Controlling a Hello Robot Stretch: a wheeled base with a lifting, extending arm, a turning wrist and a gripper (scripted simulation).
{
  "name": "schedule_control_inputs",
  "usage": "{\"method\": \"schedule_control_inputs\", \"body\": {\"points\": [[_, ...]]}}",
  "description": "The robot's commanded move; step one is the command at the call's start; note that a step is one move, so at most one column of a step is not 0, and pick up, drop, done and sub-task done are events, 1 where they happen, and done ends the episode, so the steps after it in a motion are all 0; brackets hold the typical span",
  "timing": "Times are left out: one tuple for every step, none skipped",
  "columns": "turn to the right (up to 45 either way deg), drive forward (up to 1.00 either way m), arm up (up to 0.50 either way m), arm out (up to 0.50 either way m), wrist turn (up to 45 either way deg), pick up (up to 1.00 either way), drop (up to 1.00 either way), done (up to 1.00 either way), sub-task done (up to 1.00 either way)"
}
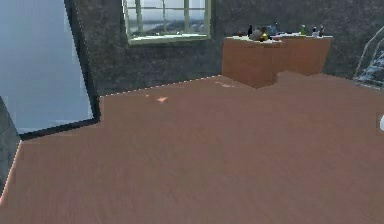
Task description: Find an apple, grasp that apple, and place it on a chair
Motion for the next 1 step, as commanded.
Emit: {"method": "schedule_control_inputs", "body": {"points": [[-18.0, 0.0, 0.0, 0.0, 0.0, 0.0, 0.0, 0.0, 0.0]]}}
